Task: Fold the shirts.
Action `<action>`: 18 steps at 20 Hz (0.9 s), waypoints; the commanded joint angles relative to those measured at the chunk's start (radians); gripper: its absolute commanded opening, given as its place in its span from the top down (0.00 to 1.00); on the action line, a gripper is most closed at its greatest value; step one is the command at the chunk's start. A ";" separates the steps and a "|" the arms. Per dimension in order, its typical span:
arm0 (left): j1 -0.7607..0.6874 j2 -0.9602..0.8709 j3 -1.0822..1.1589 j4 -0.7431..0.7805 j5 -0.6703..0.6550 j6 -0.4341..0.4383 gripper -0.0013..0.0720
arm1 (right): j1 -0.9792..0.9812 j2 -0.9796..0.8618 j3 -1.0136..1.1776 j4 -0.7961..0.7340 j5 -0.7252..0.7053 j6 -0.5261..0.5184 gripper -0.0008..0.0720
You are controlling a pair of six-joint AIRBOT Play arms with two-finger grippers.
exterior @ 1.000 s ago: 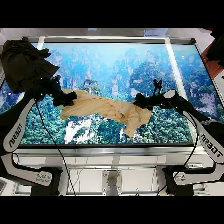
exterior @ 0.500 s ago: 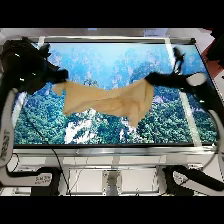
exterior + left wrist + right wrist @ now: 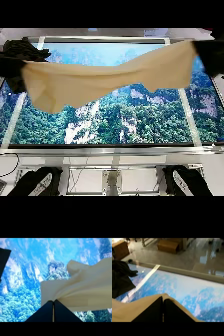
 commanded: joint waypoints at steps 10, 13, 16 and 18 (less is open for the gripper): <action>-0.001 -0.138 -0.462 -0.128 0.005 0.184 0.96 | 0.008 -0.270 -0.063 0.077 0.010 -0.002 0.95; -0.001 -0.341 -0.603 -0.072 -0.299 0.124 0.96 | 0.009 -0.497 -0.155 0.095 -0.061 -0.004 0.95; -0.001 -0.519 -0.602 -0.173 -0.514 -0.016 0.93 | 0.040 -0.705 -0.201 0.161 -0.196 -0.004 0.95; -0.001 -0.557 -0.602 -0.224 -0.661 -0.047 0.17 | 0.077 -0.799 -0.203 0.200 -0.306 -0.004 0.73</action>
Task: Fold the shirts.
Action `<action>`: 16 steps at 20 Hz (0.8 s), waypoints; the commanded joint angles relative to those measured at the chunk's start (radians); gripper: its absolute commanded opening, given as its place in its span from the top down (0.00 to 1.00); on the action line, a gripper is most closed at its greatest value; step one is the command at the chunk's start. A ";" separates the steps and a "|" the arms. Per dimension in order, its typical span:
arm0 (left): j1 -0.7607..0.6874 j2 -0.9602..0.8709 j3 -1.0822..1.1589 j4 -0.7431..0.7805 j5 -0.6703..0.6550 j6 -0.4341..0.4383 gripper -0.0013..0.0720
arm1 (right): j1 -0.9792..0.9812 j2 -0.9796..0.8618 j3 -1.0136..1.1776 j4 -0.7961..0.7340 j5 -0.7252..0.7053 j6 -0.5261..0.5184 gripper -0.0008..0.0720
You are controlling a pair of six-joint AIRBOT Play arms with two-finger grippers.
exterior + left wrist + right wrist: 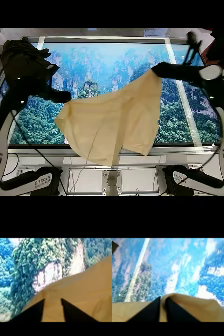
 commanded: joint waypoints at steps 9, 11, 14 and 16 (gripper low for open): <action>0.043 0.051 0.151 -0.034 0.267 0.016 0.25 | -0.102 -0.076 0.020 -0.287 -0.025 0.037 0.39; 0.042 0.181 -0.024 -0.039 0.283 -0.005 0.25 | -0.175 -0.039 0.018 -0.381 0.150 0.081 0.39; 0.040 0.399 -0.357 -0.108 0.270 -0.103 0.25 | -0.255 -0.017 0.019 -0.418 0.344 0.076 0.39; 0.017 0.504 -0.539 -0.196 0.180 -0.159 0.25 | -0.268 -0.017 0.018 -0.416 0.370 0.077 0.39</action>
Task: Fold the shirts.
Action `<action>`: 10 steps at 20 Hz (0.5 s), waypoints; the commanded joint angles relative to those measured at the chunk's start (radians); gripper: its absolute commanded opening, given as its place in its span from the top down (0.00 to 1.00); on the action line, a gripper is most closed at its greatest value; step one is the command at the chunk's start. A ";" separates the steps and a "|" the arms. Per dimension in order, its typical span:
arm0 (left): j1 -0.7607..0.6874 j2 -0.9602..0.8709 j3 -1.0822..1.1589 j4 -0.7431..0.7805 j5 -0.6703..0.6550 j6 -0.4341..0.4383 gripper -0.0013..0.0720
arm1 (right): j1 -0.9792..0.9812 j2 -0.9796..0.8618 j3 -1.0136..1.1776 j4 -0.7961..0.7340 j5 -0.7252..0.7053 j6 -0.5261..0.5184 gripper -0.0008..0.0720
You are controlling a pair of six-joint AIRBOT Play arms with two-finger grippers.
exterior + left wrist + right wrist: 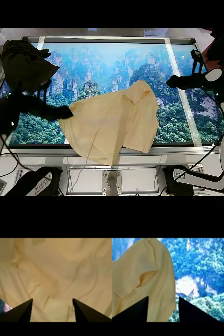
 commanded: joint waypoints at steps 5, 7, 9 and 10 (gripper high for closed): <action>-0.195 0.171 -0.450 -0.225 -0.374 -0.126 0.25 | -0.027 0.014 0.002 0.041 0.129 0.011 0.39; -0.256 0.167 -0.457 -0.221 -0.517 -0.172 0.25 | -0.014 0.014 0.002 0.050 0.128 0.011 0.39; -0.272 0.138 -0.457 -0.219 -0.561 -0.203 0.25 | -0.007 0.014 0.002 0.061 0.127 0.003 0.39; -0.272 0.113 -0.457 -0.219 -0.553 -0.204 0.25 | -0.002 0.014 0.002 0.069 0.127 -0.006 0.39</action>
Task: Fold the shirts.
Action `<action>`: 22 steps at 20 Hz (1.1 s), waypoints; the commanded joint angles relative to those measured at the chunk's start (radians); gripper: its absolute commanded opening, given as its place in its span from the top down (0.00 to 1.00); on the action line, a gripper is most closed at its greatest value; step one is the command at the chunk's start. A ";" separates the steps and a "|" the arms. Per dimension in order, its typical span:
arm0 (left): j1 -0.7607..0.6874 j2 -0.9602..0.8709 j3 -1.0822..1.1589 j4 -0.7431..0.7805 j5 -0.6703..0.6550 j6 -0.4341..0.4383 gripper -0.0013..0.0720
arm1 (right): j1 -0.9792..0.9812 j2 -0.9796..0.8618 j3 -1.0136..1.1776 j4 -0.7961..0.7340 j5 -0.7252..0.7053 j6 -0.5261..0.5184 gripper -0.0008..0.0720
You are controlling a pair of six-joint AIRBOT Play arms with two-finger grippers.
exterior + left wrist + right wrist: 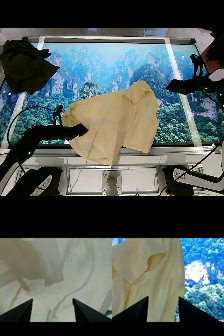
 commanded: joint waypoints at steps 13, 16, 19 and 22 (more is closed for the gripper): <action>-0.038 -0.107 -0.024 -0.032 -0.242 -0.084 0.64 | 0.012 0.001 0.000 0.039 0.000 -0.050 0.39; -0.038 -0.107 -0.021 -0.030 -0.242 -0.098 0.96 | 0.012 0.001 0.000 0.038 -0.001 -0.051 0.39; -0.035 -0.103 0.016 -0.027 -0.163 -0.097 0.96 | 0.012 0.001 0.000 0.037 0.008 -0.051 0.39; -0.035 -0.087 0.152 0.048 0.012 -0.036 0.96 | 0.012 0.001 0.000 -0.021 0.069 -0.050 0.39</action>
